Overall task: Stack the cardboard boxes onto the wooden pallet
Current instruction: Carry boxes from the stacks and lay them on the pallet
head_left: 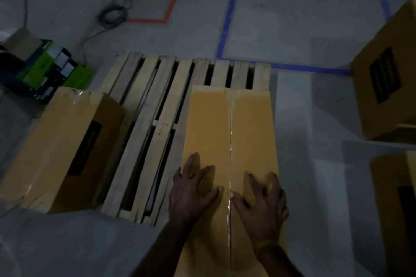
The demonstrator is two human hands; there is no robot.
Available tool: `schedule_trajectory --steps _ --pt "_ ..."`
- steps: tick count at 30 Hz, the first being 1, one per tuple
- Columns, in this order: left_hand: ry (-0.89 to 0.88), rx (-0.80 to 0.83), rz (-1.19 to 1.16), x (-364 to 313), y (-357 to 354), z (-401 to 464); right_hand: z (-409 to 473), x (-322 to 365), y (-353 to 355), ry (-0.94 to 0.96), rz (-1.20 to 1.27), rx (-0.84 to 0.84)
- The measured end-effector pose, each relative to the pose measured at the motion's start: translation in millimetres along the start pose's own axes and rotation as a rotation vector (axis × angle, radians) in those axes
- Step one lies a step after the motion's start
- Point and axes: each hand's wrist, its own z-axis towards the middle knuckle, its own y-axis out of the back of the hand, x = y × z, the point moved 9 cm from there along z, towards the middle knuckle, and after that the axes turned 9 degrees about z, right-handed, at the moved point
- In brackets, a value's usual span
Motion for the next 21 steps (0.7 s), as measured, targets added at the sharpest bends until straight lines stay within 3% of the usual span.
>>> schedule_trajectory --steps 10,21 --pt "0.019 -0.002 0.019 175 43 32 -25 134 -129 -0.006 0.025 0.093" --pt "-0.033 0.011 0.011 402 55 92 -51 275 -311 -0.064 0.048 0.052"
